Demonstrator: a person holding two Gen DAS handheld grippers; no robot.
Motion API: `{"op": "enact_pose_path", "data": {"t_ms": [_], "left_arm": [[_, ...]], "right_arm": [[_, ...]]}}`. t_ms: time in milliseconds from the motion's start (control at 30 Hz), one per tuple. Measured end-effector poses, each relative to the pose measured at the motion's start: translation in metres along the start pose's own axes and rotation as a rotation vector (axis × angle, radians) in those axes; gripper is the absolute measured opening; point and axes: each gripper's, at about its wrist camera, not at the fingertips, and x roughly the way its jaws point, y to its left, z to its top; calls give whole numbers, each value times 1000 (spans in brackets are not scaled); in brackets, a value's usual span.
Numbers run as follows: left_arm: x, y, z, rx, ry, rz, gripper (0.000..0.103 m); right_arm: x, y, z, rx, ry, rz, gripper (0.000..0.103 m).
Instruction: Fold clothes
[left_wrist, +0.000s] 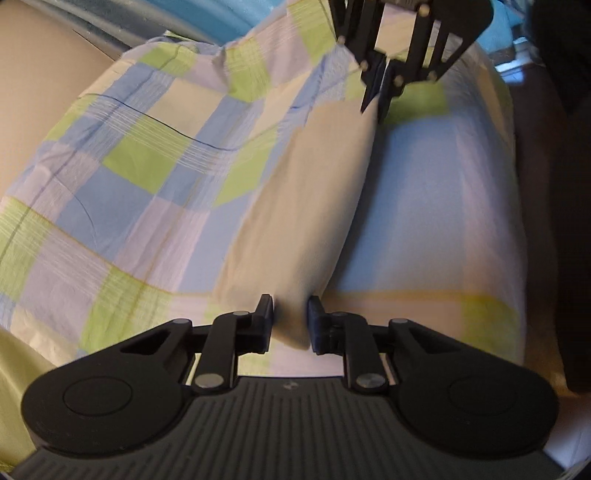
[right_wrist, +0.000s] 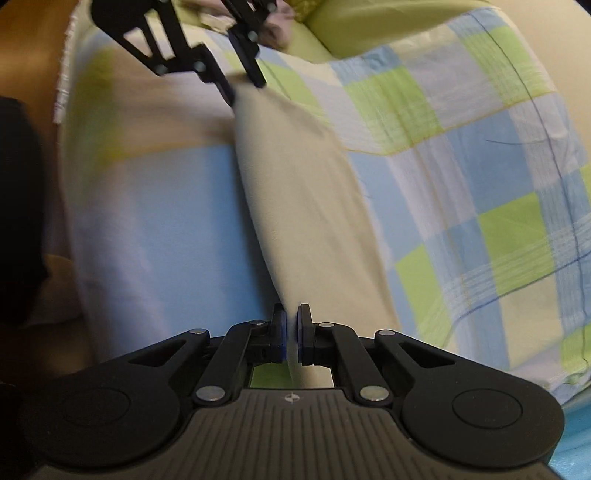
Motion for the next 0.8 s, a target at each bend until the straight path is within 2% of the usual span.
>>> {"op": "enact_pose_path", "data": {"t_ms": [100,167,200,333,467,533,667,700,767,800], "left_arm": [[-10,-4,-23,-12,46,-25,19],[-19,0,-35,-77,57,-27,21],[-24,6,-38,-135,54,-23,23],[-30,36,-36,-354,9,1,29],[-6,64,-17,-555,-63,-38,29],[16,70,-10,-628,-80,-77,29],[53,68,-18,-708,-60,-173,29],[53,68,-21,-711,-73,-177,30],[51,71,-23,-727,-77,-189,31],[50,73,-23,-730,-79,-186,30]], "right_arm": [[-11,14,5,12,23,61,4],[-20,14,0,64,37,60,5],[-24,8,-5,115,34,57,6],[-39,-24,-19,380,-8,40,20],[-27,-54,-24,648,-107,69,21],[-11,-62,-25,755,-159,118,21],[26,-66,-43,895,-203,261,21],[30,-67,-51,907,-212,275,17],[32,-76,-68,962,-242,255,14],[32,-82,-75,996,-242,226,17]]}}
